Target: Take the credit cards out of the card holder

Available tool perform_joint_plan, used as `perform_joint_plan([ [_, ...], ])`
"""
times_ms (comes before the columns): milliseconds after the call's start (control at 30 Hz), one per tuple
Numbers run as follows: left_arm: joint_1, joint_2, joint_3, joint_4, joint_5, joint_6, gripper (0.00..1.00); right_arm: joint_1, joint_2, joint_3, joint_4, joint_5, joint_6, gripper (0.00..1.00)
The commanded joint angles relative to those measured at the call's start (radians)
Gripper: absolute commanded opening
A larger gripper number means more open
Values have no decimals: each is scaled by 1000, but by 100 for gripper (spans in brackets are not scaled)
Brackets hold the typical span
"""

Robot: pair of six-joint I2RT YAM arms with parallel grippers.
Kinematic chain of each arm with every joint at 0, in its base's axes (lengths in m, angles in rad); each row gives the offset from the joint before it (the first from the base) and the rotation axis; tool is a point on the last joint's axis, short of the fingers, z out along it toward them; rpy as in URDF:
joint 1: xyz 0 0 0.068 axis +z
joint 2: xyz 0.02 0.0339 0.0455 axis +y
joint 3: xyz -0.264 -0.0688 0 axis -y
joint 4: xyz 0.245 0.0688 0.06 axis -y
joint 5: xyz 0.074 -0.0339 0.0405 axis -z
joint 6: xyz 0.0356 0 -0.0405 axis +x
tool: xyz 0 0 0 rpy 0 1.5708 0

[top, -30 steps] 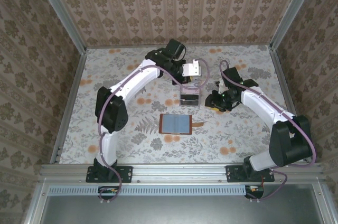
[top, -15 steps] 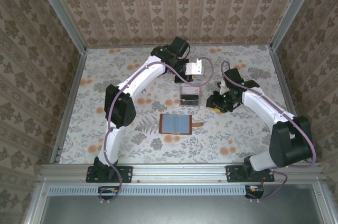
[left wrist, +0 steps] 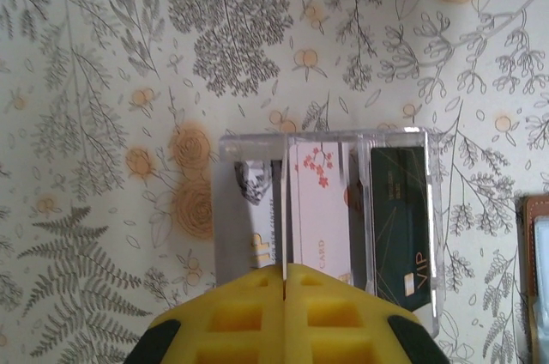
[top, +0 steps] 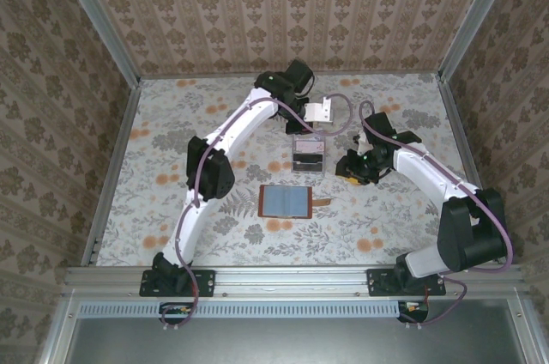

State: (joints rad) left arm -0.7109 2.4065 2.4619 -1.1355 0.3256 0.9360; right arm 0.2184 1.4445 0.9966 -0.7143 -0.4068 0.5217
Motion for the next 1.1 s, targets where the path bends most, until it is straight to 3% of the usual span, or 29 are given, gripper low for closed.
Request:
perform_joint_plan([
  [0, 8, 27, 35, -46, -34, 21, 0, -5, 4, -11, 1, -13, -16, 34],
  [367, 6, 78, 47, -6, -68, 0, 0, -8, 15, -23, 12, -20, -19, 34],
  [833, 0, 80, 82, 23, -101, -21, 20, -8, 11, -15, 7, -23, -19, 34],
  [1067, 3, 60, 80, 30, -120, -52, 26, -8, 11, -16, 12, -18, -19, 34],
])
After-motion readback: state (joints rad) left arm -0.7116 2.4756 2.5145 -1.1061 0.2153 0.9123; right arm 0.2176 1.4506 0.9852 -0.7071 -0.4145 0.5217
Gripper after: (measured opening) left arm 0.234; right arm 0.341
